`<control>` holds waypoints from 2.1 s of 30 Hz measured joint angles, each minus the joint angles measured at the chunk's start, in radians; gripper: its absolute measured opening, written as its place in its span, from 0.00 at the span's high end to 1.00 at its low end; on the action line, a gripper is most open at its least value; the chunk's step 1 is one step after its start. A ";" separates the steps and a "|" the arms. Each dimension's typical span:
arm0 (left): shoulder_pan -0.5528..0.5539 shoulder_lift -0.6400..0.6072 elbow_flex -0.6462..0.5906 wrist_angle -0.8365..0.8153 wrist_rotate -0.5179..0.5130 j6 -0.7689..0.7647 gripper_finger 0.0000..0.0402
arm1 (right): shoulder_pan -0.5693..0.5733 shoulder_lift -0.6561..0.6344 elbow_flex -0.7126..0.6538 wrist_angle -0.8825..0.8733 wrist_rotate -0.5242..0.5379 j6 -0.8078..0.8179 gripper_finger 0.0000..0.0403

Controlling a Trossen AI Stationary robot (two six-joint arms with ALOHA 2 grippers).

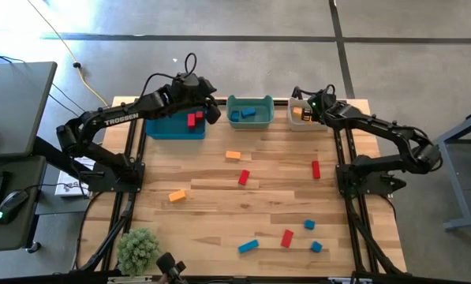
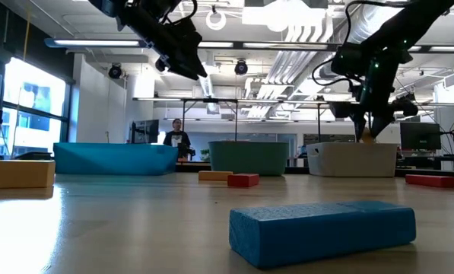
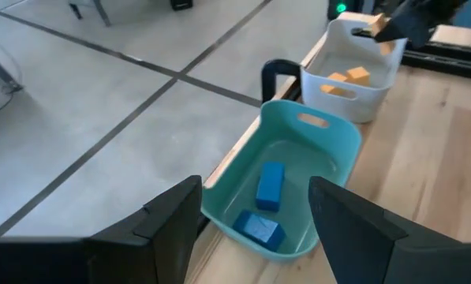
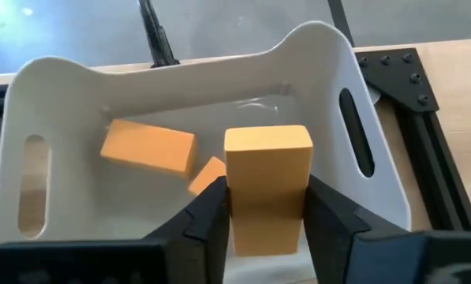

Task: Sort & place blocks by color
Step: Put the yellow block into the gray bin, then put the red block into the blue bin

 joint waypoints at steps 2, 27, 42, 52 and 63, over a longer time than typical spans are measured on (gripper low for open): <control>0.000 0.000 0.000 0.007 0.015 -0.001 0.44 | -0.006 0.000 -0.001 0.004 0.002 -0.001 0.66; 0.000 0.000 0.000 0.004 0.055 -0.071 0.44 | 0.051 0.000 0.142 0.049 -0.211 -0.047 0.64; -0.042 0.000 0.000 -0.034 0.088 -0.296 0.44 | 0.180 0.000 0.430 0.043 -0.185 -0.192 0.64; -0.162 0.000 0.000 -0.035 0.009 -0.355 0.44 | 0.183 0.000 0.469 0.007 -0.204 -0.183 0.64; -0.281 0.000 0.000 -0.057 -0.151 -0.519 0.44 | 0.204 0.000 0.468 -0.073 -0.259 -0.136 0.64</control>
